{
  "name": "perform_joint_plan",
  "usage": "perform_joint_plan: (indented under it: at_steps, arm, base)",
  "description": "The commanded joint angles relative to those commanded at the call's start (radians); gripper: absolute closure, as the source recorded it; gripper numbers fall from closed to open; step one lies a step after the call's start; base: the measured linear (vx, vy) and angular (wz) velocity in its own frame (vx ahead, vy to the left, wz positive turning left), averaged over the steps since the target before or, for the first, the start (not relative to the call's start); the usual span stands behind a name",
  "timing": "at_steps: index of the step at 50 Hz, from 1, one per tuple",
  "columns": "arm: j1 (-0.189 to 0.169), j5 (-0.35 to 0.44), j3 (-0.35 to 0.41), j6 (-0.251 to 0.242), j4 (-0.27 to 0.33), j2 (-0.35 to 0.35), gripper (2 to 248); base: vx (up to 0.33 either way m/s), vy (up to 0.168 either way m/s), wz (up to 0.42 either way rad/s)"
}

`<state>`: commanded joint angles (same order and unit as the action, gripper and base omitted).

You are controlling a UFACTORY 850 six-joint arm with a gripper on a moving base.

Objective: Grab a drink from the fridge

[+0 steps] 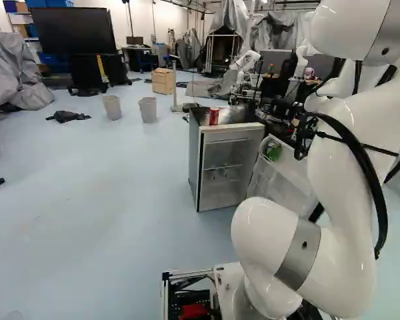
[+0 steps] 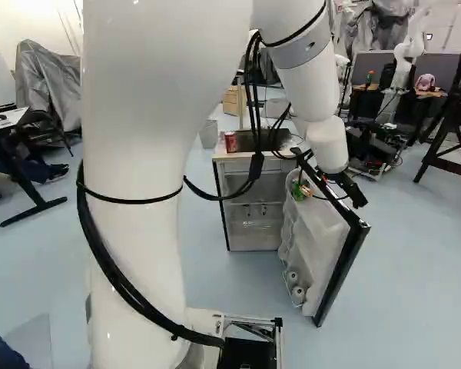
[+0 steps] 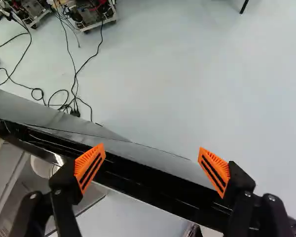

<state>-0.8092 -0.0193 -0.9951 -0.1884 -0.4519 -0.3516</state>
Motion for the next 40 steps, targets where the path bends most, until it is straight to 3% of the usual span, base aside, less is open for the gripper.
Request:
perform_joint_plan:
  at_steps: [40]
  arm:
    - [0.032, 0.0, 0.094, 0.0, 0.0, 0.076, 3]
  base:
    - [0.0, 0.0, 0.0]
